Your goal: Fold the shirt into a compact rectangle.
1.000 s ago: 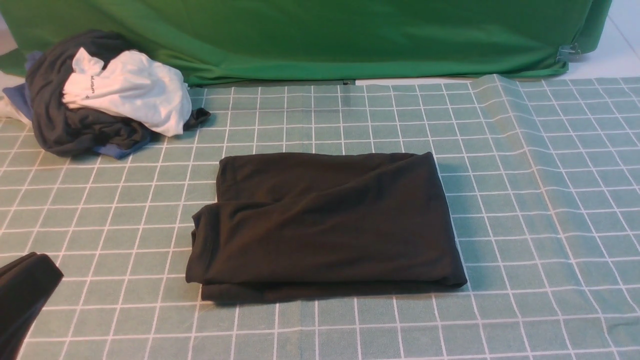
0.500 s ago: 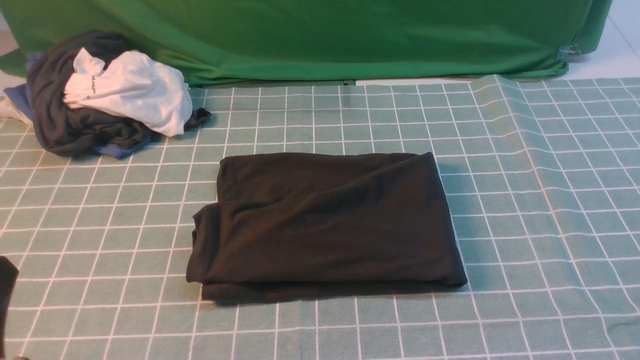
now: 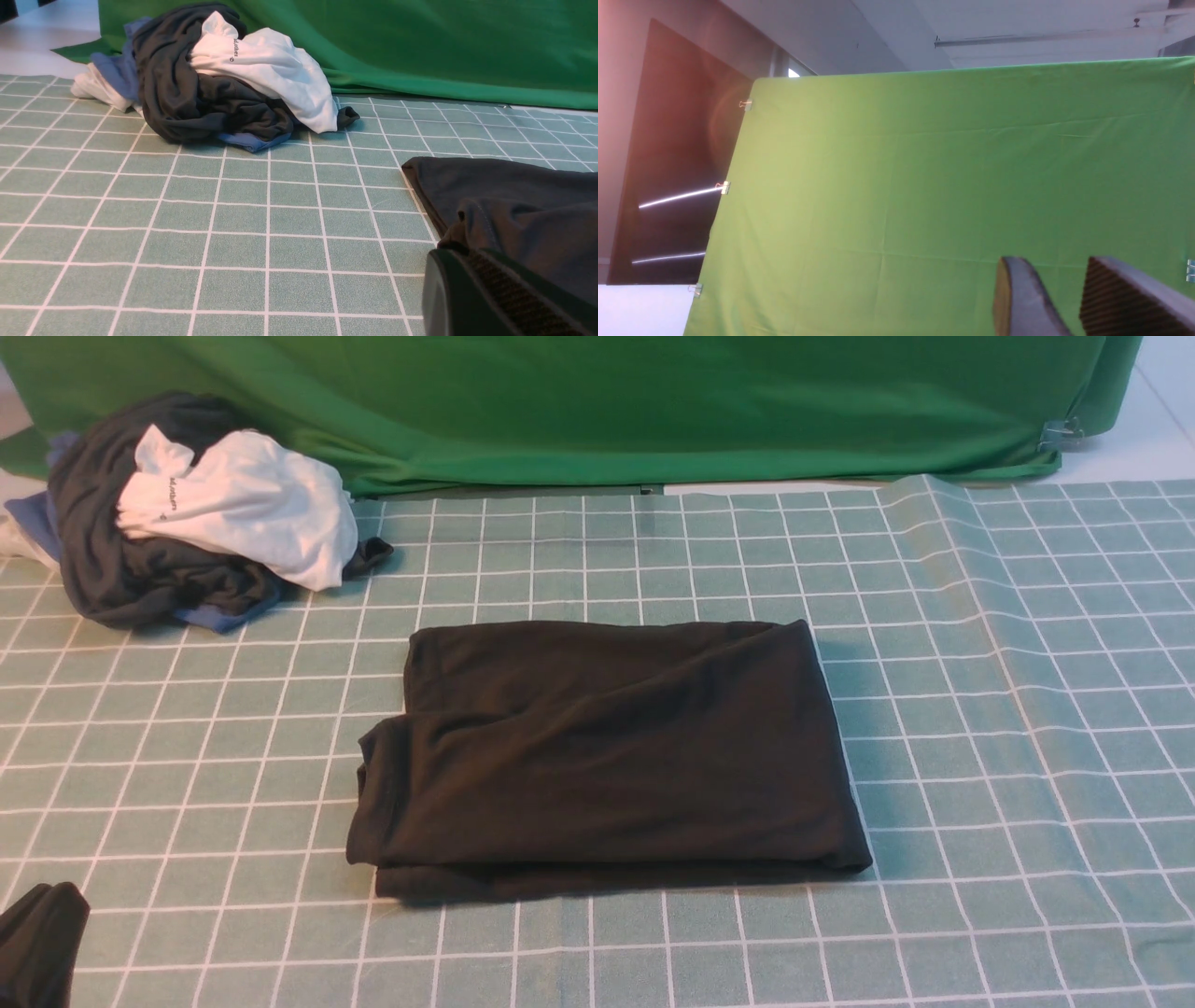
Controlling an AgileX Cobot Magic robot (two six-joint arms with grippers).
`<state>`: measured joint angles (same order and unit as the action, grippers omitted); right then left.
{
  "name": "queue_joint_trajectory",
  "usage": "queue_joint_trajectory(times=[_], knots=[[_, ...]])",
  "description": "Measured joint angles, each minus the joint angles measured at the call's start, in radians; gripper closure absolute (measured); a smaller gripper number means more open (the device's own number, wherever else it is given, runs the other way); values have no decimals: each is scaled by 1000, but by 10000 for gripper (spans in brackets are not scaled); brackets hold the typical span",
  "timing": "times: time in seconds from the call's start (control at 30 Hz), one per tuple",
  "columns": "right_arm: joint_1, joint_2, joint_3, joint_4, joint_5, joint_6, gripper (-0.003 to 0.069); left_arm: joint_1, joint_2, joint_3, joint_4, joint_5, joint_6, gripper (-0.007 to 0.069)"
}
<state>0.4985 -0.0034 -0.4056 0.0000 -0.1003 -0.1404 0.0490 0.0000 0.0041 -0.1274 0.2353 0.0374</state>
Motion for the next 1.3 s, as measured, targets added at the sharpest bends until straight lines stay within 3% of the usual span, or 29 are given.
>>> queue_joint_trajectory(times=[1.0, 1.3], knots=[[0, 0, 0, 0, 1, 3, 421, 0, 0, 0, 0, 0, 15, 612], [0, 3, 23, 0, 144, 63, 421, 0, 0, 0, -3, 0, 17, 612]])
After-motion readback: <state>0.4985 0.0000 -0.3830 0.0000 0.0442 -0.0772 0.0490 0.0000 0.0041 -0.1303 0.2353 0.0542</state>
